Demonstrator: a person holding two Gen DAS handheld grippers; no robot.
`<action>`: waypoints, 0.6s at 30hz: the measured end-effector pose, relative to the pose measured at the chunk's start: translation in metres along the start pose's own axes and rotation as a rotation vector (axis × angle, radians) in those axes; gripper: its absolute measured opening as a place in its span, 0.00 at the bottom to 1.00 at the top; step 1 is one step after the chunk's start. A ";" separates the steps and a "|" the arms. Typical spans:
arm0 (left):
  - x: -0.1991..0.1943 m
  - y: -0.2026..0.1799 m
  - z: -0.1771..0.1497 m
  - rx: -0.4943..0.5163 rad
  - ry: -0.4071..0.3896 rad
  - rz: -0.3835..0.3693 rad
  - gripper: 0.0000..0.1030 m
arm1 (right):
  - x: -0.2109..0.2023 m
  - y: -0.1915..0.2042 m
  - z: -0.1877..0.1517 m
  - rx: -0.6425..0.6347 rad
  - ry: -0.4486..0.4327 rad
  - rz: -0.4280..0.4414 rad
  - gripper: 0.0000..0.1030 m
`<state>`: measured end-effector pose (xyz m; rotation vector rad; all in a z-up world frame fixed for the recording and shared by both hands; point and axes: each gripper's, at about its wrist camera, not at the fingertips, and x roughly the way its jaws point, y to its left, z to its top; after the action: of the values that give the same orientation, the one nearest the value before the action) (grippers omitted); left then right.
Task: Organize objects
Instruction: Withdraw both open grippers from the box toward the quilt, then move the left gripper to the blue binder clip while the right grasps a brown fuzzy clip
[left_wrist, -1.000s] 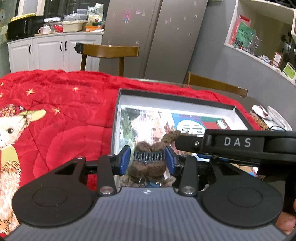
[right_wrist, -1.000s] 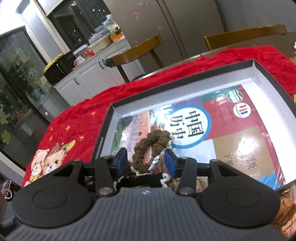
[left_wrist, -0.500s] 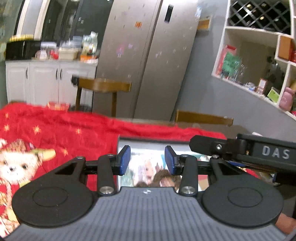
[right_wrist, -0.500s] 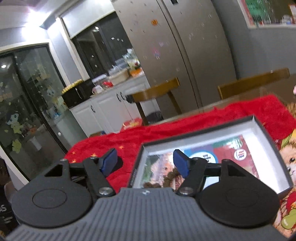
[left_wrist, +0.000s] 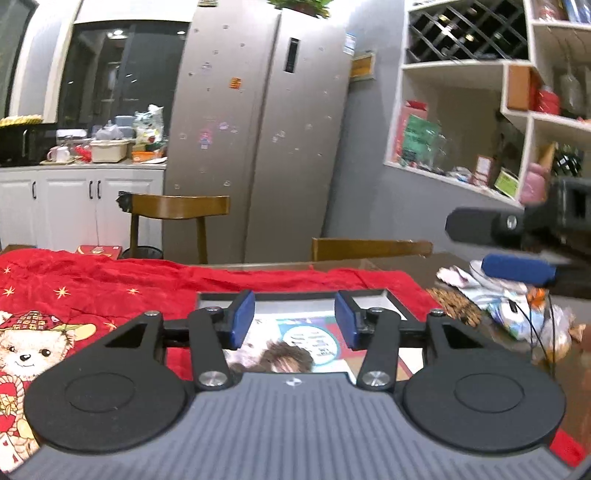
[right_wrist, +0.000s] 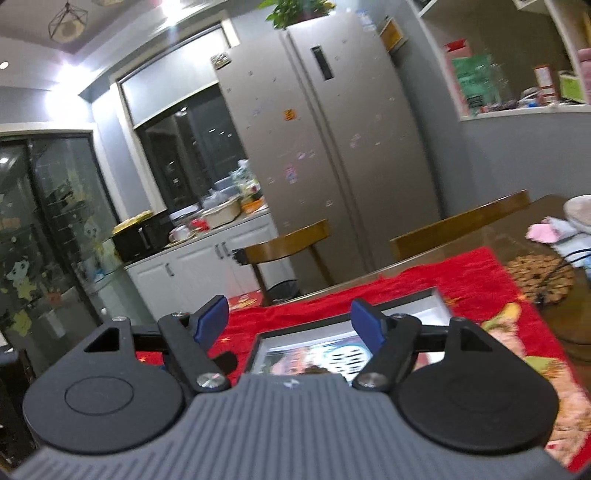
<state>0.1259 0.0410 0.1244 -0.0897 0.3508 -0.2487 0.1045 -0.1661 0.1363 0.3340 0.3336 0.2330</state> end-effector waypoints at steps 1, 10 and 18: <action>-0.002 -0.006 -0.003 0.006 0.004 -0.006 0.54 | -0.003 -0.006 -0.001 -0.001 -0.004 -0.009 0.80; -0.030 -0.069 -0.052 0.030 0.043 -0.031 0.58 | -0.017 -0.057 -0.028 0.070 -0.006 -0.086 0.81; -0.021 -0.087 -0.112 0.017 0.155 0.035 0.58 | 0.015 -0.080 -0.069 0.144 0.092 -0.058 0.81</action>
<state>0.0482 -0.0430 0.0382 -0.0478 0.5035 -0.2240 0.1074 -0.2159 0.0425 0.4554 0.4517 0.1676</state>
